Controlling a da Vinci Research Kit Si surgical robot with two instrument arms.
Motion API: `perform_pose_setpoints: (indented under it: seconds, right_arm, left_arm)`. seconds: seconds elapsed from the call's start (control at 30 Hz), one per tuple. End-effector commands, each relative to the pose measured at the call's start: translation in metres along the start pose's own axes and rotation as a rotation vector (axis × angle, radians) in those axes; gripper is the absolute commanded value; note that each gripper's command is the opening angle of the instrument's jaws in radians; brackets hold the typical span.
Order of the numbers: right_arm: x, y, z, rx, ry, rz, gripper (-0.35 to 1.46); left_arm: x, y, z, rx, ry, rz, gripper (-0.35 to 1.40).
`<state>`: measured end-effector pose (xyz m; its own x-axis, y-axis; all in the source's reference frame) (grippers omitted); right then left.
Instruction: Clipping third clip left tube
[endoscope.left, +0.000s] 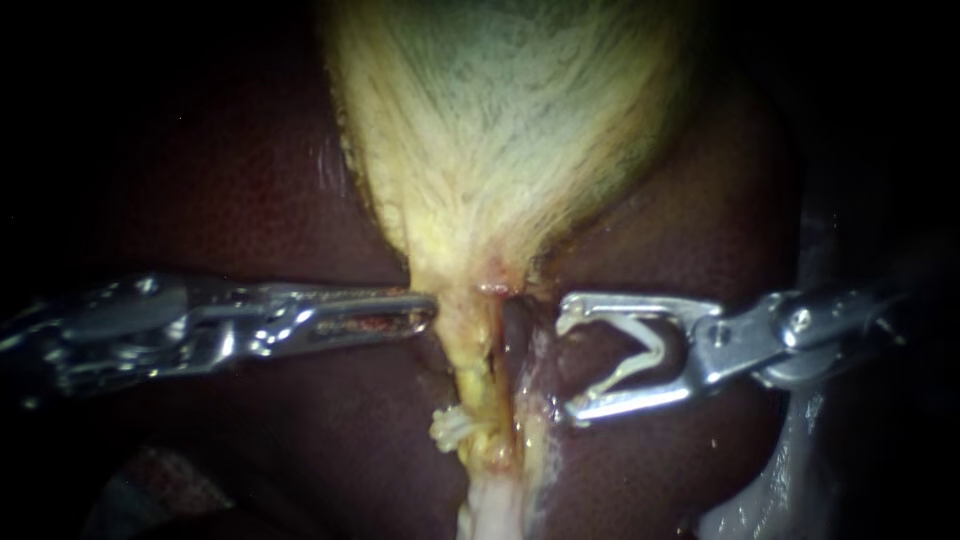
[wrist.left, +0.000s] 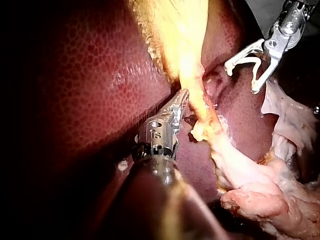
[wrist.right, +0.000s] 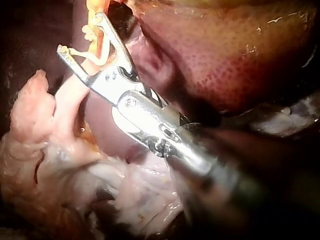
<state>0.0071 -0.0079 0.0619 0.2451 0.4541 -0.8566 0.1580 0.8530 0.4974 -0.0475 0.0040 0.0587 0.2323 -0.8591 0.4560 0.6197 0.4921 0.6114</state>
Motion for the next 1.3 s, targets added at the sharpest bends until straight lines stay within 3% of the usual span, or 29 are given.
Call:
perform_pose_setpoints:
  seconds: [0.03, 0.23, 0.6, 0.67, 0.8, 0.9, 1.17, 1.3]
  right_arm:
    - [-0.0004, 0.0001, 0.0007, 0.005, -0.002, 0.008, 0.59]
    - [-0.0024, 0.0012, 0.0041, 0.020, -0.009, 0.090, 0.58]
    - [-0.0070, 0.0040, 0.0071, -0.003, -0.026, 0.159, 0.55]
    - [-0.0077, 0.0045, 0.0075, -0.008, -0.050, 0.155, 0.55]
    - [-0.0092, 0.0052, 0.0082, -0.021, -0.147, 0.145, 0.55]
    - [-0.0099, 0.0054, 0.0084, -0.025, -0.174, 0.141, 0.54]
    - [-0.0090, 0.0045, 0.0104, -0.013, -0.167, 0.141, 0.56]
    - [-0.0081, 0.0033, 0.0116, 0.044, -0.139, 0.142, 0.56]
  left_arm:
    - [0.0000, 0.0001, -0.0004, -0.001, -0.001, 0.000, -0.35]
    - [-0.0002, 0.0004, -0.0016, -0.007, -0.002, -0.001, -0.35]
    - [-0.0004, -0.0007, -0.0018, -0.014, -0.001, -0.004, -0.35]
    - [-0.0004, -0.0009, -0.0019, -0.015, -0.001, -0.005, -0.35]
    - [-0.0005, -0.0014, -0.0021, -0.020, -0.003, -0.006, -0.35]
    - [-0.0005, -0.0018, -0.0021, -0.015, -0.004, -0.007, -0.35]
    - [-0.0007, -0.0020, -0.0017, -0.017, -0.005, -0.008, -0.35]
    - [-0.0007, -0.0020, -0.0016, -0.018, -0.005, -0.008, -0.35]
